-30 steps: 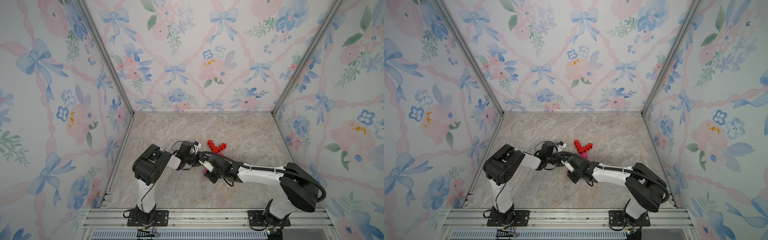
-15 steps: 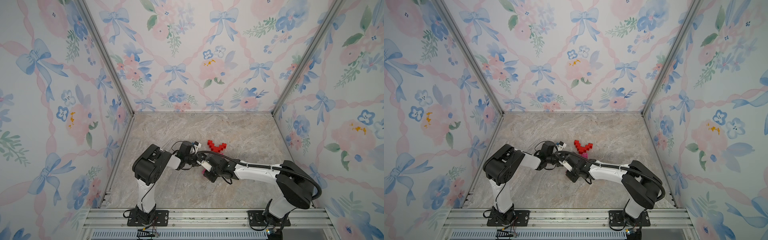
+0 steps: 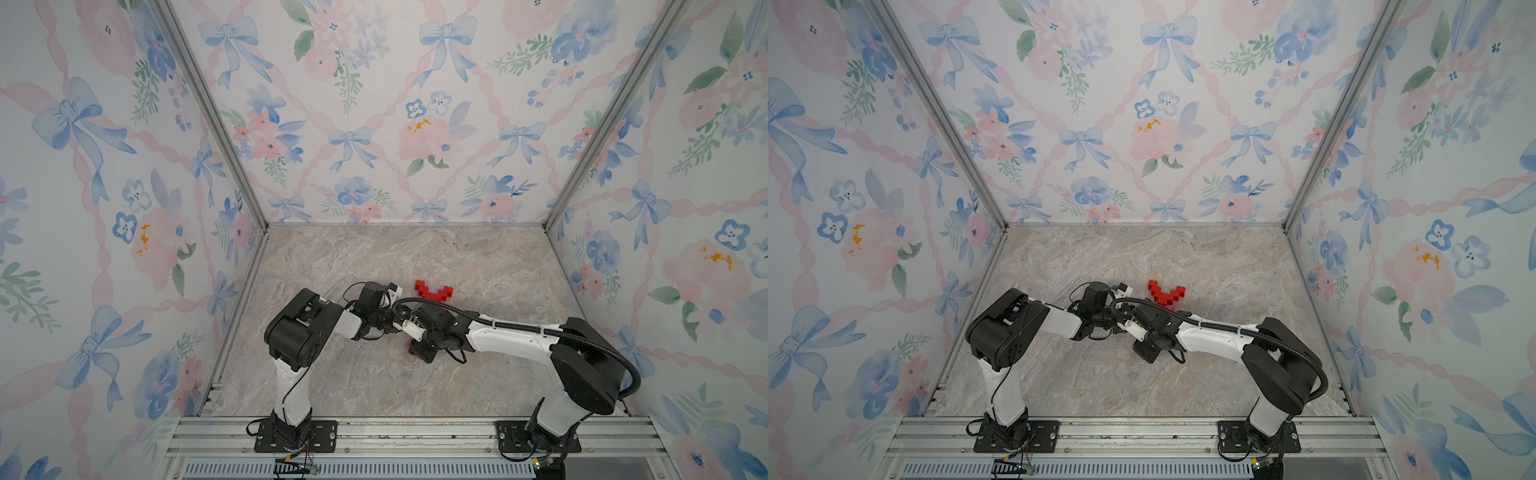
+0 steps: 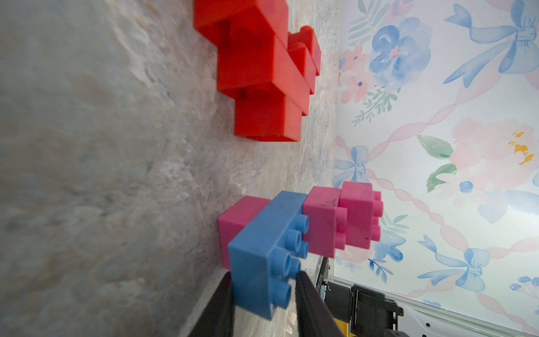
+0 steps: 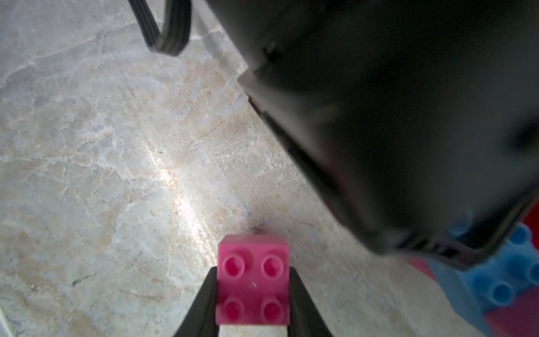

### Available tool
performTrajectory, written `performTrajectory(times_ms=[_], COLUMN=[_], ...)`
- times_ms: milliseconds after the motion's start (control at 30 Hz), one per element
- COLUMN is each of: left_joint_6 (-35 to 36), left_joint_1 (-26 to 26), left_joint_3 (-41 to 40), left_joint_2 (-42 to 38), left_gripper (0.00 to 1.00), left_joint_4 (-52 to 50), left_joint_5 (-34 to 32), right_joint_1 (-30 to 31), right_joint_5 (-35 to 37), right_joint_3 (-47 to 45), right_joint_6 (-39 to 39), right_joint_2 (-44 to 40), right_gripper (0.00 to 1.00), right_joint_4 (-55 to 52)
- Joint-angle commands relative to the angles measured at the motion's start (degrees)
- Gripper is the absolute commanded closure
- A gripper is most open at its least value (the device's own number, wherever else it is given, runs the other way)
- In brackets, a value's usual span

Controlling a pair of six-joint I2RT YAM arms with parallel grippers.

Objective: Assemble the letter v with lego
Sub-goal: Assemble the lego brick with the lego brick.

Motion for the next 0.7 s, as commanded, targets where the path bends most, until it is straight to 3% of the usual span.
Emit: performTrajectory(times_ms=[0,267,667], left_joint_6=[1.6,1.6,1.8], left_joint_1=[0.7,0.7,0.6], left_joint_3=[-1.0,-0.6,-0.7], left_joint_2=[0.0,0.1,0.1], left_gripper=[0.65,0.65,0.66], left_joint_4=[-5.9,-5.9,-6.0], left_joint_5=[-4.0,-3.8,-3.8], right_joint_1=[0.3,2.6,2.4], right_joint_5=[3.9,10.2,10.0], right_joint_3=[0.3,0.8,-1.3], right_joint_6=[2.0,7.1,12.9], right_joint_2=[1.8,2.4,0.3], right_gripper=[0.84,0.84,0.83], right_joint_4=[-6.0,-2.7,1.2])
